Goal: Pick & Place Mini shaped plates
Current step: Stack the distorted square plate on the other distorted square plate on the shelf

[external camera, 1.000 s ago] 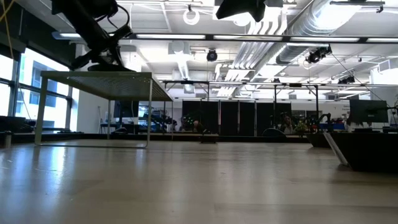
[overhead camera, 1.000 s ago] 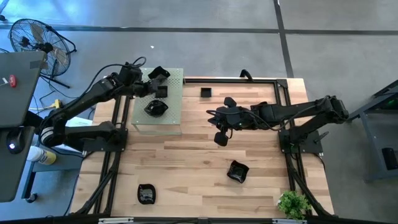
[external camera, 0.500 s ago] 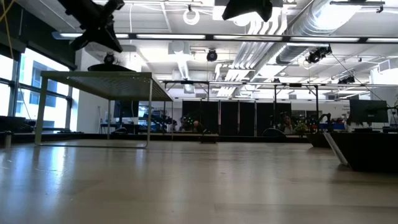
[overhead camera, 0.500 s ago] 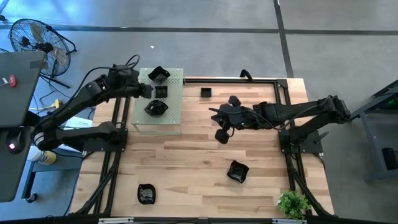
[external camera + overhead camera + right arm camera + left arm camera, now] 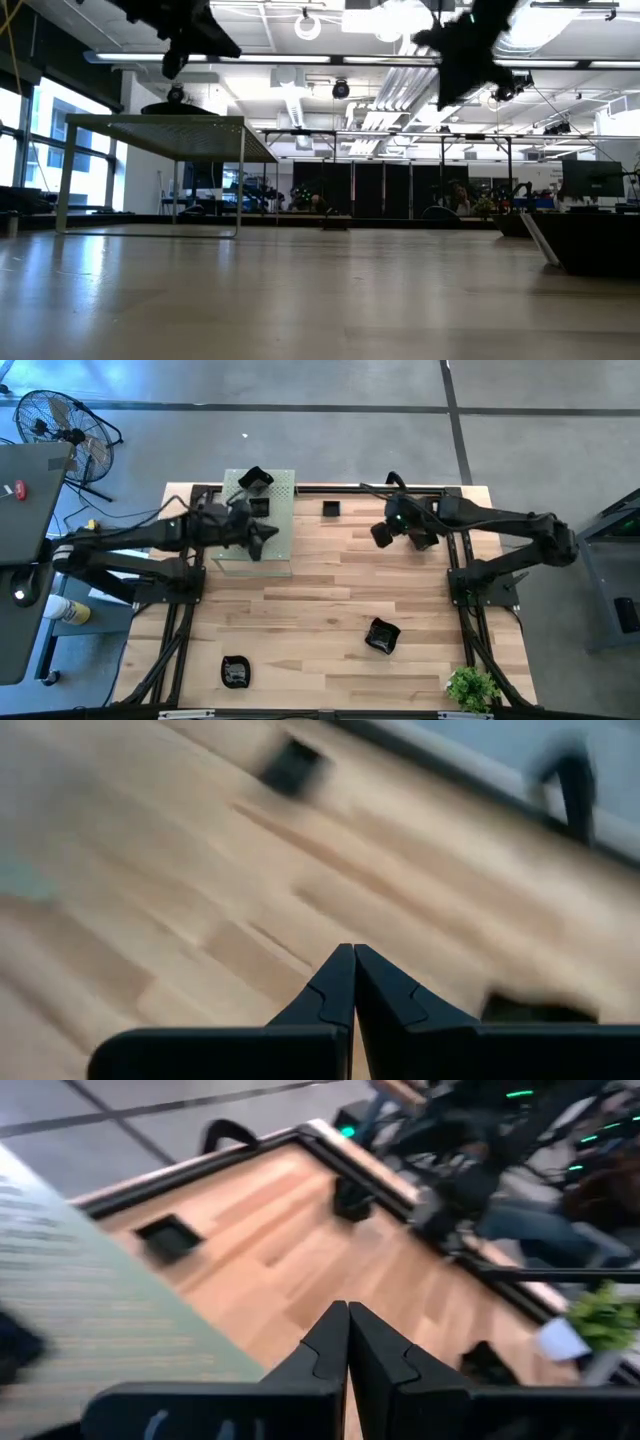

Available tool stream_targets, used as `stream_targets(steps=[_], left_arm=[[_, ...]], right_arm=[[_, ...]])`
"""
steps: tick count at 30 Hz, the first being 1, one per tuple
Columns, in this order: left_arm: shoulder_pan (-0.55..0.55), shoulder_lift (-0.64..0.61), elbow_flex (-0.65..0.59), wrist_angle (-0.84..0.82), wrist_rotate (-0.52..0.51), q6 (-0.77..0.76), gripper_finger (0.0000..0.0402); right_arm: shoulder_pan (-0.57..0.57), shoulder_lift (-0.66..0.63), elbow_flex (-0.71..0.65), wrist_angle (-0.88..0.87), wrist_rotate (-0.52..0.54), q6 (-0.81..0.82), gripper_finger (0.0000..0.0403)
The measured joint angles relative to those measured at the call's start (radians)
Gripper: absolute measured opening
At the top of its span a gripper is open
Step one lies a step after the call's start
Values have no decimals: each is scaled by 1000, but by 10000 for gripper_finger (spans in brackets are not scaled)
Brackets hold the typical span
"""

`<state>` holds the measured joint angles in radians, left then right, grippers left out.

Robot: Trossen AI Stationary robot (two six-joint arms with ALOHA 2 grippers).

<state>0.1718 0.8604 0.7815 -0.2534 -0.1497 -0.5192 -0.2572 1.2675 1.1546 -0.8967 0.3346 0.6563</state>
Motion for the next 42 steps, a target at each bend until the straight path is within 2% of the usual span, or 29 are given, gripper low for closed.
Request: stream_targets(steps=[3, 8, 12, 16, 21, 25, 31, 40, 42], left_arm=[[-47, 0, -55, 89, -8, -27, 1], [-117, 0, -85, 93, -73, -56, 1], [-147, 0, -85, 99, -109, -85, 1], [-154, 0, -85, 99, -122, -91, 1], [-153, 0, -85, 99, -126, -91, 1], [-153, 0, -85, 99, -126, -91, 1], [-153, 0, -85, 99, -127, -91, 1], [-153, 0, -85, 99, -133, -92, 1], [-153, 0, -85, 99, -134, -92, 1]], right_arm=[[-69, -50, -137, 5, -36, 144, 1], [-153, -197, -397, 42, -52, 401, 2], [-225, -305, -539, 46, -66, 574, 20], [-277, -360, -634, 49, -90, 656, 66], [-312, -364, -717, 72, -73, 706, 126], [-325, -364, -770, 166, -33, 736, 146], [-334, -364, -800, 222, -4, 736, 121], [-334, -364, -800, 230, 18, 705, 12], [-334, -364, -800, 232, 20, 693, 5]])
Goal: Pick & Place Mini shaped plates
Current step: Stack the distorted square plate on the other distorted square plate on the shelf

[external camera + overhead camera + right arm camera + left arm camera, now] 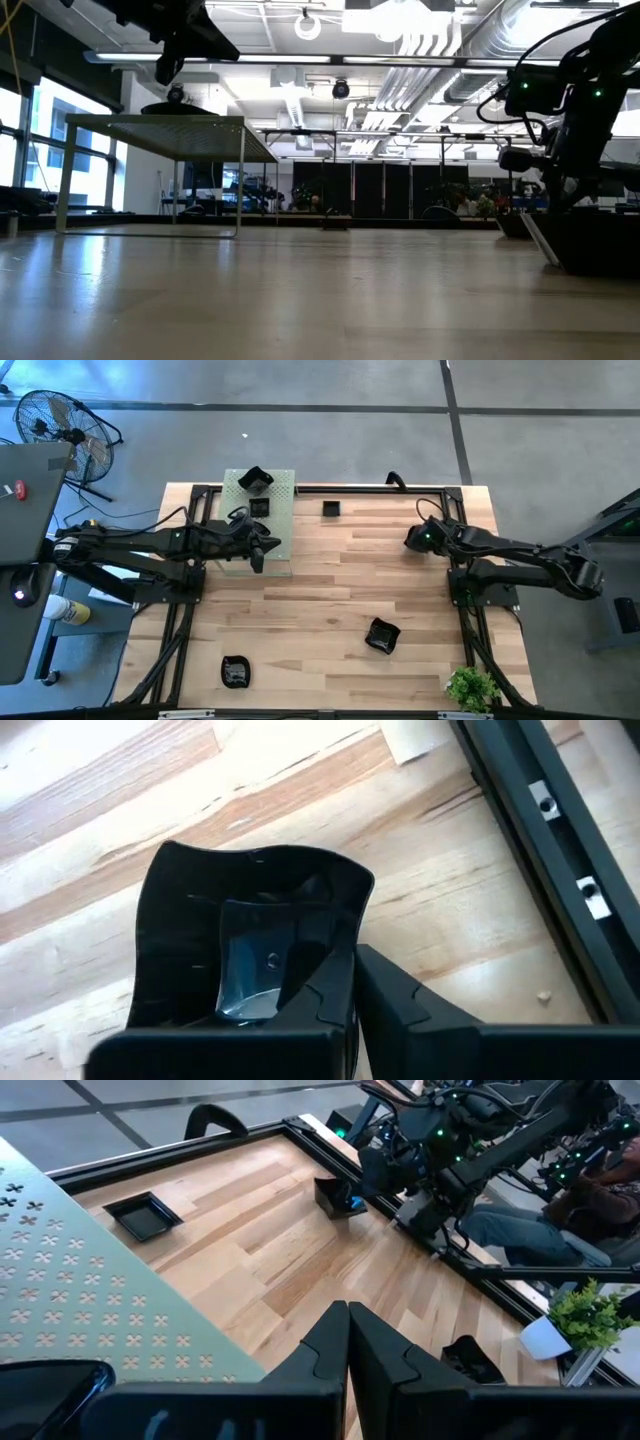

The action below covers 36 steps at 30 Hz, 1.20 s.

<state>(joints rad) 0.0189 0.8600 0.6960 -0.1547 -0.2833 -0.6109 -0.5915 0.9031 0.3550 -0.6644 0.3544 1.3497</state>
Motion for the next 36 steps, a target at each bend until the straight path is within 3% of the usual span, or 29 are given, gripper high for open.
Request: stream_targets(steps=[10, 20, 29, 36], left_arm=[[0, 0, 5, -2, 32, -2, 1], [0, 21, 134, -87, 56, -1, 13], [0, 213, 384, -273, 8, 36, 96], [0, 331, 532, -340, -9, 98, 108]], right_arm=[[35, 0, 64, 26, -54, -143, 4], [193, 21, 368, 8, -14, -409, 4], [428, 292, 765, -86, 116, -627, 4], [557, 536, 1029, -138, 195, -784, 4]])
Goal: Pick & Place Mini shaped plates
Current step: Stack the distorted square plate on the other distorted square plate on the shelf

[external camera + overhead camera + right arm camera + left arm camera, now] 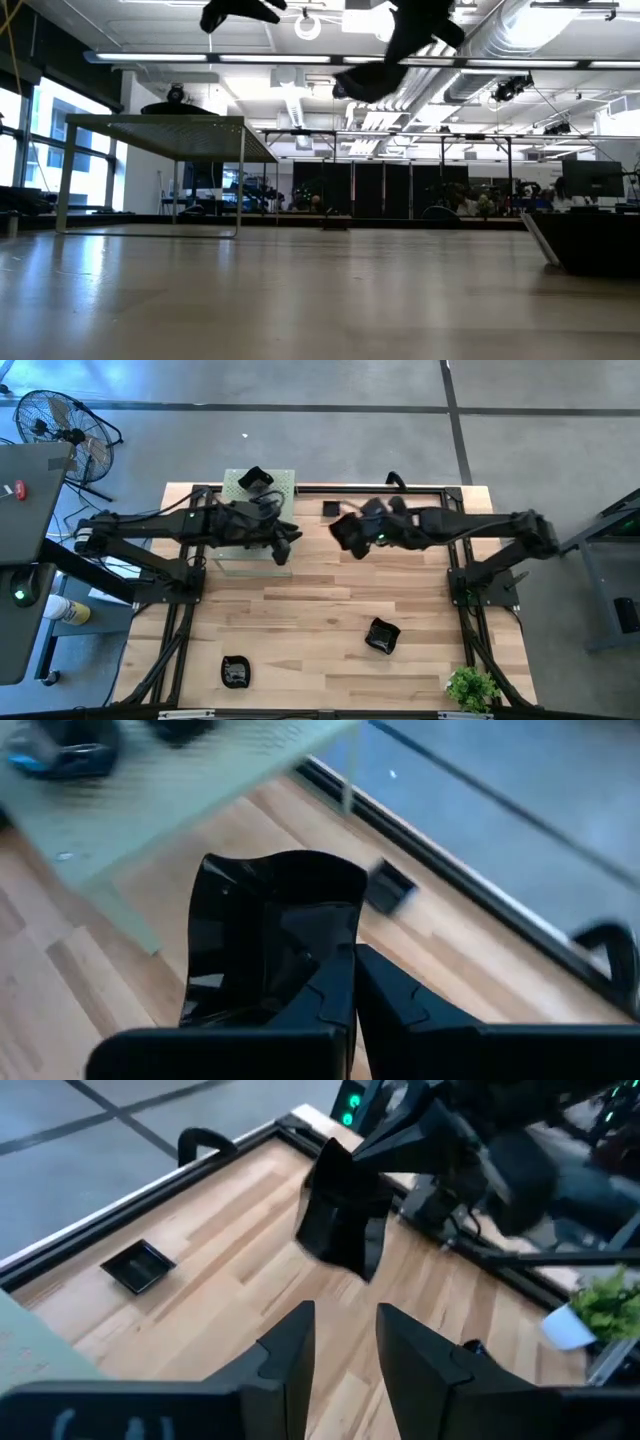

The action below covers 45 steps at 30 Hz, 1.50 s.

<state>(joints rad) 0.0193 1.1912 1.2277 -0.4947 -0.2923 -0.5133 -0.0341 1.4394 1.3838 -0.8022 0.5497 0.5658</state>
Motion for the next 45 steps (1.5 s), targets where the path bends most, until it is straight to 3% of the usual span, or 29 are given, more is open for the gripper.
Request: stream_targets(steps=[6, 12, 24, 35, 40, 45], left_arm=[[0, 62, 36, -31, -14, 36, 108], [-13, 83, 36, -25, -68, 52, 108], [-46, 90, 36, 17, -114, 124, 99], [-46, 98, 39, 18, -97, 143, 7], [-46, 98, 95, -13, -84, 139, 5], [-9, 93, 155, -128, -85, 142, 2]], right_arm=[[76, 143, 186, -11, 73, -129, 4], [113, 207, 294, -20, 90, -194, 4], [116, 211, 306, 15, 58, -212, 4], [116, 211, 306, 51, 47, -215, 6], [116, 211, 306, 64, 44, -203, 30], [116, 202, 305, 67, 45, -201, 82]])
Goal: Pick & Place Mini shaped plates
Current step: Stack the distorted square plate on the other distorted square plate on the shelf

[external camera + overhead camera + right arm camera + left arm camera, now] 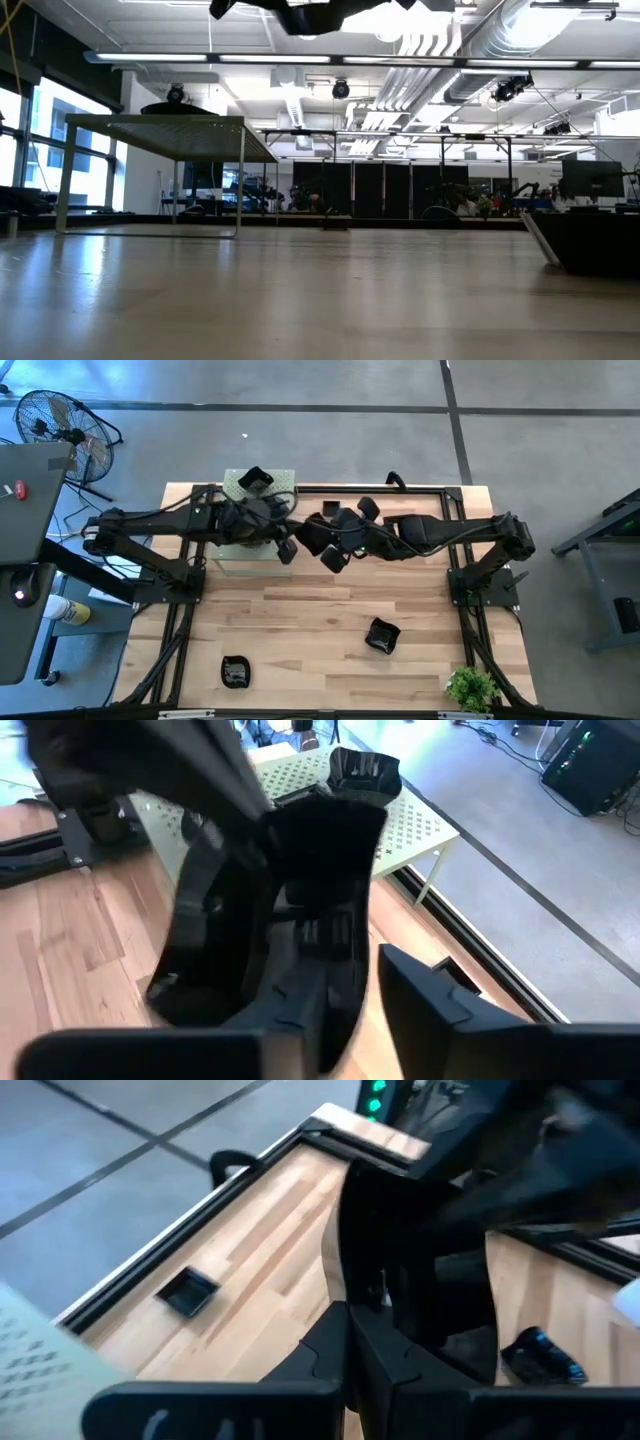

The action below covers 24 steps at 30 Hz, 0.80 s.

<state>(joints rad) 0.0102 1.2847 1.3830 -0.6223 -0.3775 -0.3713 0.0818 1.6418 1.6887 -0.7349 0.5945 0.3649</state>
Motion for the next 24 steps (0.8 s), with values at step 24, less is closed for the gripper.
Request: stream_targets(steps=[24], left_arm=[[878, -117, 7, -275, 606, 210, 0]], right_arm=[[4, -68, -1, -1, -71, -37, 140]])
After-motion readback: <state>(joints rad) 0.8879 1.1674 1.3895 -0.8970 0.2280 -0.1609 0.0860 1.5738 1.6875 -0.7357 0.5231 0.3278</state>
